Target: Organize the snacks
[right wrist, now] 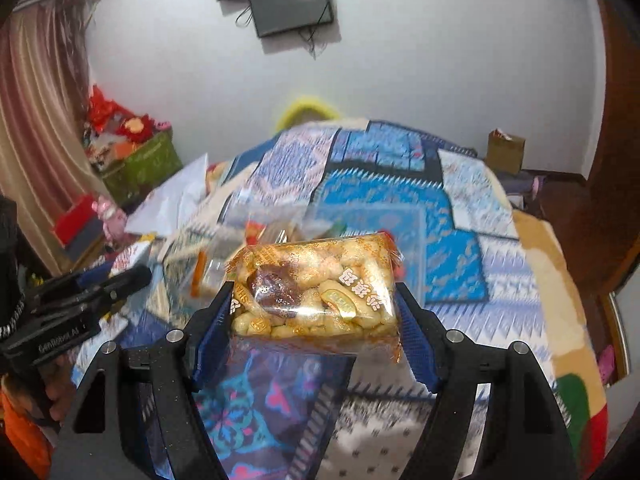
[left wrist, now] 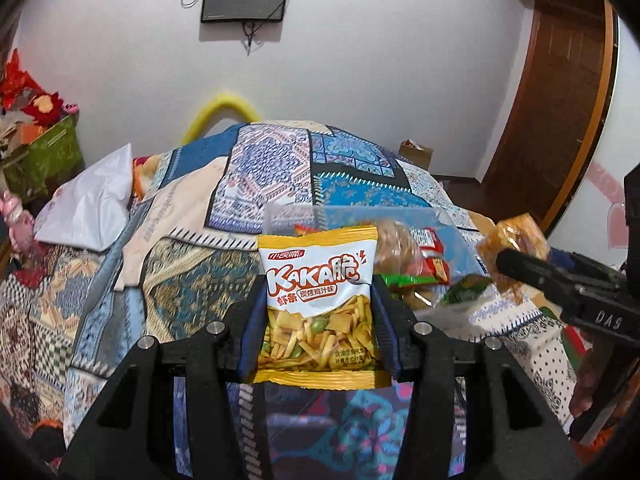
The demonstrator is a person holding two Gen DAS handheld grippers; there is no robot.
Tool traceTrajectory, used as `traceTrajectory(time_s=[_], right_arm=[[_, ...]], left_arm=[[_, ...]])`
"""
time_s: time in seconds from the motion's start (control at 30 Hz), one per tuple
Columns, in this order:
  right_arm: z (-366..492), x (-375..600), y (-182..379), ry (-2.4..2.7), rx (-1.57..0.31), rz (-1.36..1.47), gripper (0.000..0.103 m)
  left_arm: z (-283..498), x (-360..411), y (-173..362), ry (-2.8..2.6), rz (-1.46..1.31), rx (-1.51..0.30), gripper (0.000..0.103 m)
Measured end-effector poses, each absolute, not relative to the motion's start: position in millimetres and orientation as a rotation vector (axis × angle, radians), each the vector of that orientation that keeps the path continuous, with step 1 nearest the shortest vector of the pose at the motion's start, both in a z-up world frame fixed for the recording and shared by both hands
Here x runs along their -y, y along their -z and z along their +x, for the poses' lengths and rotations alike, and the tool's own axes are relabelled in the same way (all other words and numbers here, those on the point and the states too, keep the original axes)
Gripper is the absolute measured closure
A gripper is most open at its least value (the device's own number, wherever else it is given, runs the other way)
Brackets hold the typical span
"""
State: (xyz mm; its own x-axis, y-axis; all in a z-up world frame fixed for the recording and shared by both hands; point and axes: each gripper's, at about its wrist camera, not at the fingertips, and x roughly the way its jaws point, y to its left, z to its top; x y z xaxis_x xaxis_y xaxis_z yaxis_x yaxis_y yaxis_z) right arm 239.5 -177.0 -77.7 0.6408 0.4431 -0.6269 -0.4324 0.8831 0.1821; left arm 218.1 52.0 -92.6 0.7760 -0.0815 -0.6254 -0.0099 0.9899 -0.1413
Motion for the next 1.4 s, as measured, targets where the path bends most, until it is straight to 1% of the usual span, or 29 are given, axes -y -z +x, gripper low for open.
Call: traceTrajectory(time_s=[0.2, 0.43, 0.7, 0.77, 0.87, 1.13, 1.4], right_arm=[[267, 175, 79, -0.479, -0.706, 0.019, 0.031], [293, 163, 103, -0.476, -0.759, -0.007, 0.031], [305, 161, 132, -0.476, -0.830, -0.007, 0.031], [306, 161, 137, -0.480, -0.849, -0.003, 0.029], [305, 162, 136, -0.477, -0.850, -0.006, 0.029], [299, 169, 117, -0.477, -0.828, 0.022, 0.028], [267, 182, 63, -0.492, -0.713, 0.041, 0.028]], left_arm=[[259, -49, 102, 0.039, -0.154, -0.707, 0.054], [302, -45, 123, 0.029, -0.146, -0.739, 0.054], [323, -48, 149, 0.016, -0.144, -0.791, 0.054], [322, -47, 152, 0.020, -0.136, -0.789, 0.047], [321, -46, 151, 0.000, -0.112, -0.787, 0.042], [299, -46, 122, 0.019, -0.111, -0.730, 0.038], [245, -40, 59, 0.024, -0.113, -0.591, 0.038]])
